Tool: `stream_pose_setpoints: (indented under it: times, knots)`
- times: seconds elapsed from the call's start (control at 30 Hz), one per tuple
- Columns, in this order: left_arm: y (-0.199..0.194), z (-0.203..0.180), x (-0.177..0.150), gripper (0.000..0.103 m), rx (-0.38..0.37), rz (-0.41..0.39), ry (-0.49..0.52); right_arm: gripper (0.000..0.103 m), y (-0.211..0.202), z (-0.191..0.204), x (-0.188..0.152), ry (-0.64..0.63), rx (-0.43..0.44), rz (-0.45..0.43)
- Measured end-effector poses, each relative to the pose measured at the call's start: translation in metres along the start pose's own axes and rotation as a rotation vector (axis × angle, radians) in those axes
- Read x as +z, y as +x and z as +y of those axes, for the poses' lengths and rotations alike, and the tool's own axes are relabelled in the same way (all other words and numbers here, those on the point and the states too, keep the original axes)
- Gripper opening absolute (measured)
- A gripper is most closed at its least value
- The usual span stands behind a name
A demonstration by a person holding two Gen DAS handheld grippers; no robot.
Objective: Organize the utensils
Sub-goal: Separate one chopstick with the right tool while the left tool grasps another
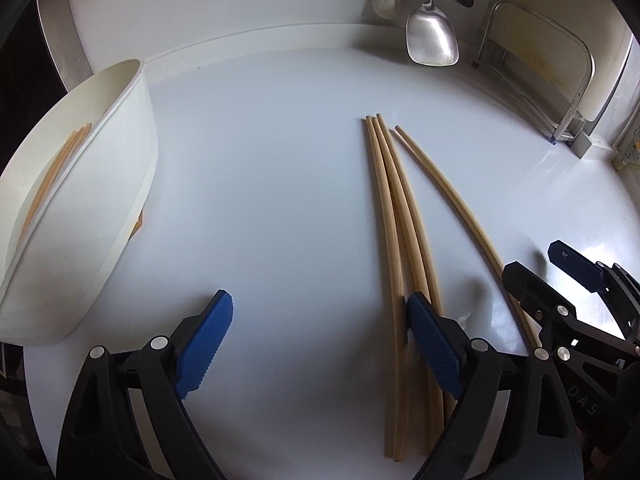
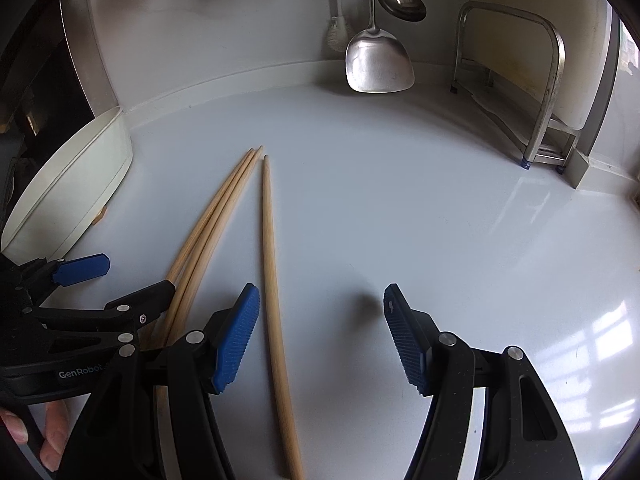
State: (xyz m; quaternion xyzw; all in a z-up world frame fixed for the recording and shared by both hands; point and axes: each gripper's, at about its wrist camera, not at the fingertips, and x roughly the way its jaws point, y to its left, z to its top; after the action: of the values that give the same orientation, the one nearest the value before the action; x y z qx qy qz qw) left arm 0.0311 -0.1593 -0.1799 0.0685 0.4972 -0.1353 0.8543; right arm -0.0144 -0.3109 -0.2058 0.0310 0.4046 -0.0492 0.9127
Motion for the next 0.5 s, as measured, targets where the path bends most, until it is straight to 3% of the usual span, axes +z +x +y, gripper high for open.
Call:
stream_pose_setpoints:
  times: [0.5]
  knots:
    - [0.0003,0.0087,0.0012,0.088,0.011,-0.007,-0.009,0.062,0.0053,0.0041,0.0039,-0.019,-0.003,0.009]
